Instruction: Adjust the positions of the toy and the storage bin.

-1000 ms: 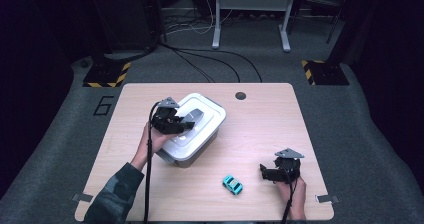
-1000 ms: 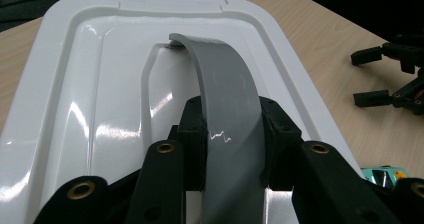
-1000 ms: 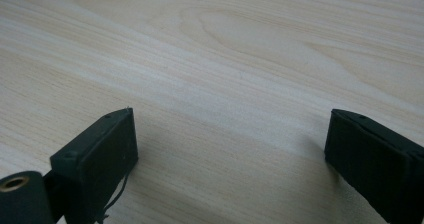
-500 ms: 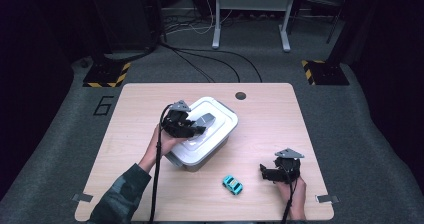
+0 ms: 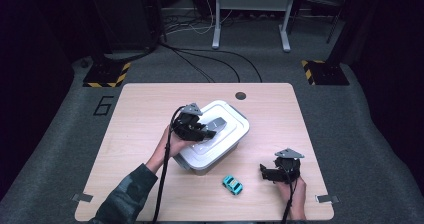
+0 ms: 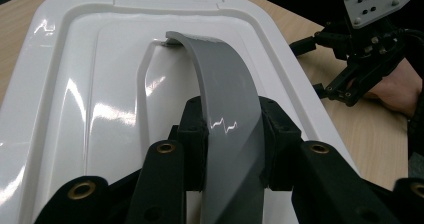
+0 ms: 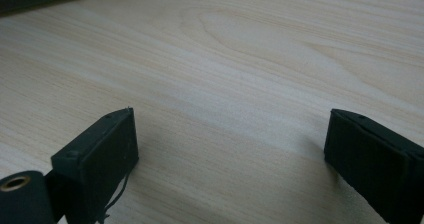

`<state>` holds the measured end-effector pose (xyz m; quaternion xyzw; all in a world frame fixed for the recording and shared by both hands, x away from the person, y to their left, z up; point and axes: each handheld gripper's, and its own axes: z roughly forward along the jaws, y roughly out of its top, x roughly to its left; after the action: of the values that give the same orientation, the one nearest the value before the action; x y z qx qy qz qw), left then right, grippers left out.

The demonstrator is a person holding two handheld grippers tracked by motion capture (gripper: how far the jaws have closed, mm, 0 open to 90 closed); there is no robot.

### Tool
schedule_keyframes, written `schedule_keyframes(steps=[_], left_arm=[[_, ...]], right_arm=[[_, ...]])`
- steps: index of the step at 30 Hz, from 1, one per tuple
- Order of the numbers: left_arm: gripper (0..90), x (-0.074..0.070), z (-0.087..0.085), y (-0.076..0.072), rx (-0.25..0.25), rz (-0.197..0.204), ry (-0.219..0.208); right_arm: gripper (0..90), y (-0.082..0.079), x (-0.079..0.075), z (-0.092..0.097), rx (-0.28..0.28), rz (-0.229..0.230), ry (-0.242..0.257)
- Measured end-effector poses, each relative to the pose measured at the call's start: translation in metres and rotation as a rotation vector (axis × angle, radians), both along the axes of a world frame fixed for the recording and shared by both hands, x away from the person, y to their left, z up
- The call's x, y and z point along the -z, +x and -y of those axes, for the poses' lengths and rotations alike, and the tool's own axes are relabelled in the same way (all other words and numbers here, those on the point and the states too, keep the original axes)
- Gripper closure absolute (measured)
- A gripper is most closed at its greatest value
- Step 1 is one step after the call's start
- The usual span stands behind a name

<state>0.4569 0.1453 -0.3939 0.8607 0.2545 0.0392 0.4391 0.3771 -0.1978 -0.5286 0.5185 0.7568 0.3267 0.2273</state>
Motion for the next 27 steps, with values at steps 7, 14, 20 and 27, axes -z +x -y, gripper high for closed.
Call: schedule_keyframes(steps=[7, 14, 20, 27], left_arm=[[68.1, -0.001, 0.011, 0.001, 0.051, -0.009, 0.012], [68.2, -0.001, 0.021, 0.004, 0.093, -0.02, 0.01], [68.1, -0.001, 0.026, 0.007, 0.117, -0.016, 0.02], [66.6, -0.003, 0.028, 0.005, 0.093, 0.005, 0.054]], right_arm=[[6.3, 0.0, 0.0, 0.0, 0.0, 0.0, 0.0], [6.3, 0.0, 0.0, 0.0, 0.0, 0.0, 0.0], [6.6, 0.0, 0.0, 0.0, -0.003, -0.001, 0.002], [6.8, 0.0, 0.0, 0.0, -0.003, 0.0, 0.002]])
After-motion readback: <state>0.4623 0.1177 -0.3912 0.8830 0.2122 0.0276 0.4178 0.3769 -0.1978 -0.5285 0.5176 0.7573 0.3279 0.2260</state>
